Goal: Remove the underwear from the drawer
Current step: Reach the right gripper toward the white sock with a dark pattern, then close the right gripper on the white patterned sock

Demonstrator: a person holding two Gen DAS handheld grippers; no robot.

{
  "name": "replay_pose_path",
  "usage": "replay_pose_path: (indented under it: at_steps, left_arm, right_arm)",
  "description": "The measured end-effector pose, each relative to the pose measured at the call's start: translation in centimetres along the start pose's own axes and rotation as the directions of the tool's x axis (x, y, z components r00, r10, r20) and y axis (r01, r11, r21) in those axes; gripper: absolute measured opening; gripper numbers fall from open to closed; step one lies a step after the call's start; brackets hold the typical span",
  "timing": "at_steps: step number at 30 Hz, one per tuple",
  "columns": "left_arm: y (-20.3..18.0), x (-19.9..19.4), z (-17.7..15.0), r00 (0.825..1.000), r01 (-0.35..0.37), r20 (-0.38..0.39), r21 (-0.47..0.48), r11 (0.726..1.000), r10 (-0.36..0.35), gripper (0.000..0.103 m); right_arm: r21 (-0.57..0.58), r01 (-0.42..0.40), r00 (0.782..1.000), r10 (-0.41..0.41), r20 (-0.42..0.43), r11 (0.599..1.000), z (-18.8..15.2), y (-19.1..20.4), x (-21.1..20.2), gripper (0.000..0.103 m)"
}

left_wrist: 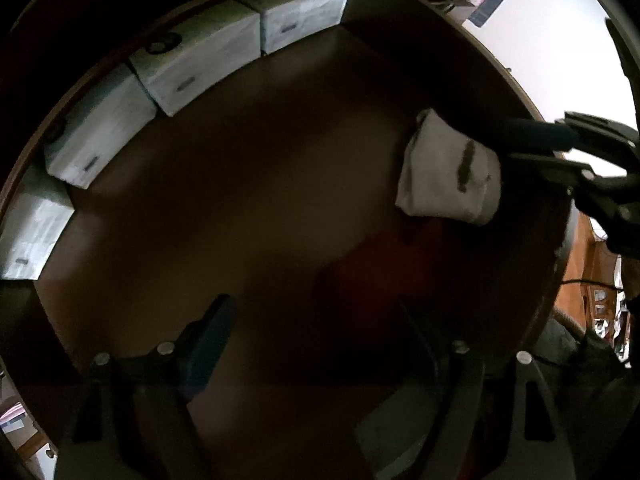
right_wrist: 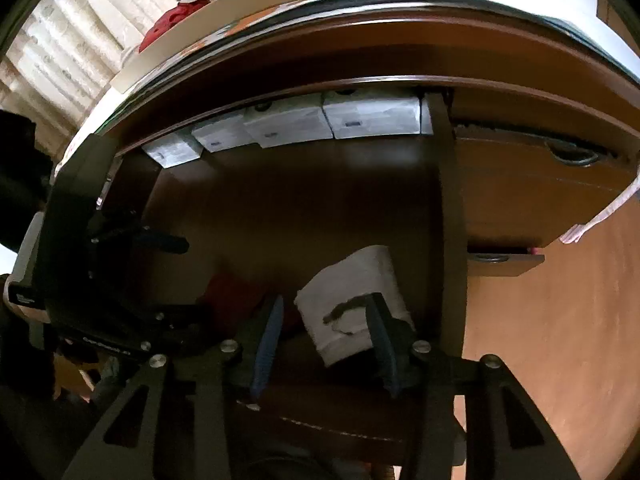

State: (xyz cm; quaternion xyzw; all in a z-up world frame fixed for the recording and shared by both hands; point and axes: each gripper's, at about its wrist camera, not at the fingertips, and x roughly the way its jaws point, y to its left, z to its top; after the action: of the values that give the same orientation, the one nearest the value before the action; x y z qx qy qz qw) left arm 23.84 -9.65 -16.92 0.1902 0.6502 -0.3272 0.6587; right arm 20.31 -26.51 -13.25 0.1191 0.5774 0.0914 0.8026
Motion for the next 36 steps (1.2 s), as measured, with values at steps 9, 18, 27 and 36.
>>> replay_pose_path:
  at_steps: [9,18,27,36]
  left_arm:
    - [-0.8,2.7,2.4,0.993,0.086,-0.086,-0.003,0.996,-0.086,0.076]
    - [-2.2,2.6,1.8,0.989,0.132,-0.069,0.006,0.991,-0.131,0.035]
    - [-0.5,1.7,1.0,0.987,0.155,-0.026,-0.056,0.986,-0.157,0.036]
    - [1.4,-0.2,0.2,0.995,0.096,0.019,-0.100,0.990,-0.094,0.036]
  right_arm:
    - [0.038,-0.024,1.000,0.024,-0.014,0.999,0.2,-0.9,0.2,0.045]
    - [0.012,-0.002,0.999,0.002,-0.046,1.000,0.7,-0.6,1.1,0.045]
    - [-0.061,0.055,0.991,-0.062,-0.122,0.997,1.2,0.4,2.6,0.045]
    - [-0.159,0.141,0.963,-0.172,-0.205,0.977,2.3,1.3,4.3,0.045]
